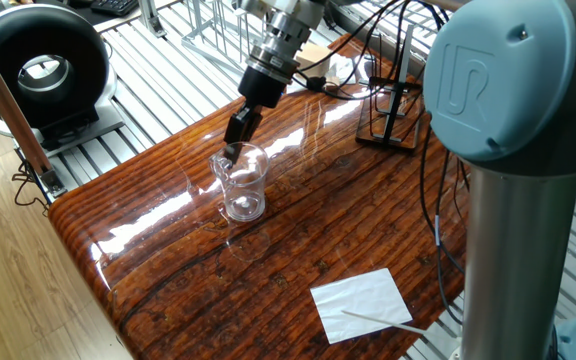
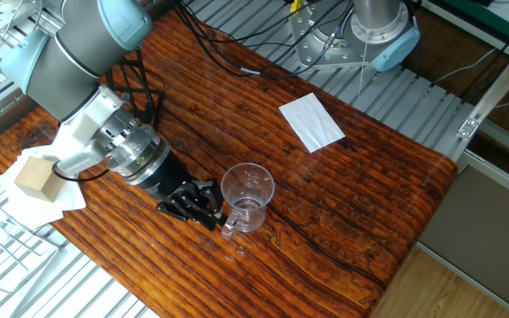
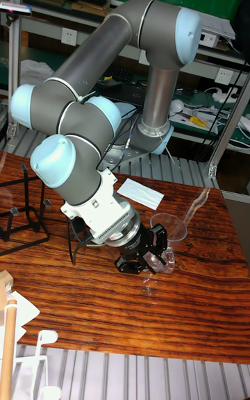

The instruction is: Put the cup on the cup rack

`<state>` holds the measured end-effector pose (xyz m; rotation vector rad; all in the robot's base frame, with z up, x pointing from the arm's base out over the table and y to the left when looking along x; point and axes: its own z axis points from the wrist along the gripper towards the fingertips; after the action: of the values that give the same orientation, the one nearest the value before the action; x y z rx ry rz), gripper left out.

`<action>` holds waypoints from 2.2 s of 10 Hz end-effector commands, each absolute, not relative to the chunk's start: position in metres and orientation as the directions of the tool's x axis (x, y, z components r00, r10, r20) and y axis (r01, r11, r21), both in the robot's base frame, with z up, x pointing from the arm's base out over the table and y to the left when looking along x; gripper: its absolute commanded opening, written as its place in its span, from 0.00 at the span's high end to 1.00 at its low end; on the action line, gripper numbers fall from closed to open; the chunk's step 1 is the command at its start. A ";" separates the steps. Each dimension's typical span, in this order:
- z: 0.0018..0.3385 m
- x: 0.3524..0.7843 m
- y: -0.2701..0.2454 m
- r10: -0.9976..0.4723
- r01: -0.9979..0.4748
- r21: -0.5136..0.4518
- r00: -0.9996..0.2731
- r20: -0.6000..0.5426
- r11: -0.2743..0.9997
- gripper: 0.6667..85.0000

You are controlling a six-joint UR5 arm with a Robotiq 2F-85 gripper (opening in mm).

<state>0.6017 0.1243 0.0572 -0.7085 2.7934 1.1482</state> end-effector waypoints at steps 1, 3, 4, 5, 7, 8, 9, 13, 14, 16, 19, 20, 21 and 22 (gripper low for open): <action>0.061 0.604 0.125 -0.392 -0.428 0.662 -0.895 -0.214 0.615 0.63; 0.059 0.600 0.123 -0.419 -0.449 0.655 -0.882 -0.216 0.608 0.63; 0.060 0.596 0.122 -0.432 -0.454 0.657 -0.877 -0.211 0.601 0.62; 0.059 0.591 0.120 -0.448 -0.455 0.660 -0.872 -0.196 0.597 0.62; 0.057 0.584 0.116 -0.468 -0.456 0.657 -0.867 -0.173 0.600 0.62; 0.058 0.584 0.117 -0.465 -0.452 0.661 -0.869 -0.172 0.599 0.62; 0.058 0.584 0.118 -0.464 -0.452 0.663 -0.869 -0.174 0.597 0.62; 0.066 0.586 0.126 -0.436 -0.428 0.693 -0.882 -0.180 0.580 0.61; 0.067 0.588 0.128 -0.427 -0.423 0.696 -0.886 -0.183 0.580 0.60; 0.069 0.591 0.130 -0.412 -0.416 0.700 -0.891 -0.188 0.581 0.60; 0.072 0.597 0.135 -0.390 -0.414 0.708 -0.897 -0.209 0.572 0.60; 0.073 0.599 0.136 -0.383 -0.411 0.709 -0.899 -0.213 0.573 0.60; 0.072 0.600 0.136 -0.378 -0.410 0.706 -0.901 -0.215 0.577 0.60; 0.072 0.601 0.136 -0.378 -0.412 0.705 -0.900 -0.216 0.578 0.60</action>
<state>0.5940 0.1329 0.0675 -0.7165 2.7760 1.2357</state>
